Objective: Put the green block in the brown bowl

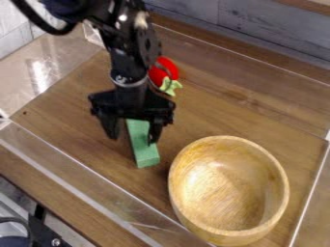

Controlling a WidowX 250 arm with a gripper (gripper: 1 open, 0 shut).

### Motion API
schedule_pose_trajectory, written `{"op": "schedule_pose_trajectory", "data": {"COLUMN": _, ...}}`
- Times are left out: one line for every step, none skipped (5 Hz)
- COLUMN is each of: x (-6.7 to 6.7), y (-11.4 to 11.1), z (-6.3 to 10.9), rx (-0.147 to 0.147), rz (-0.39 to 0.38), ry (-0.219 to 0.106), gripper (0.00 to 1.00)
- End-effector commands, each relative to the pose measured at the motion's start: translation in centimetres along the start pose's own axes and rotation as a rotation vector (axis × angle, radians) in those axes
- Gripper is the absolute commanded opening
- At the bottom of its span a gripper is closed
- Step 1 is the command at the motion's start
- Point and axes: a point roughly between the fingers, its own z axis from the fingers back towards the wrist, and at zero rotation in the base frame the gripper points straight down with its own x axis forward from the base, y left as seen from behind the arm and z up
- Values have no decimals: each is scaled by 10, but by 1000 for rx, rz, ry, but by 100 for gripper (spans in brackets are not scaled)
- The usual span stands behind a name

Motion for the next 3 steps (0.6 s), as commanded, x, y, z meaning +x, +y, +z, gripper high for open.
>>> {"op": "schedule_pose_trajectory", "data": {"x": 3, "y": -3, "z": -5, "rx": 12, "rz": 72, "ry": -15, "gripper": 100}}
{"op": "schedule_pose_trajectory", "data": {"x": 12, "y": 4, "z": -8, "rx": 16, "rz": 71, "ry": -9, "gripper": 0}}
{"op": "schedule_pose_trajectory", "data": {"x": 21, "y": 11, "z": -10, "rx": 10, "rz": 79, "ry": 6, "gripper": 0}}
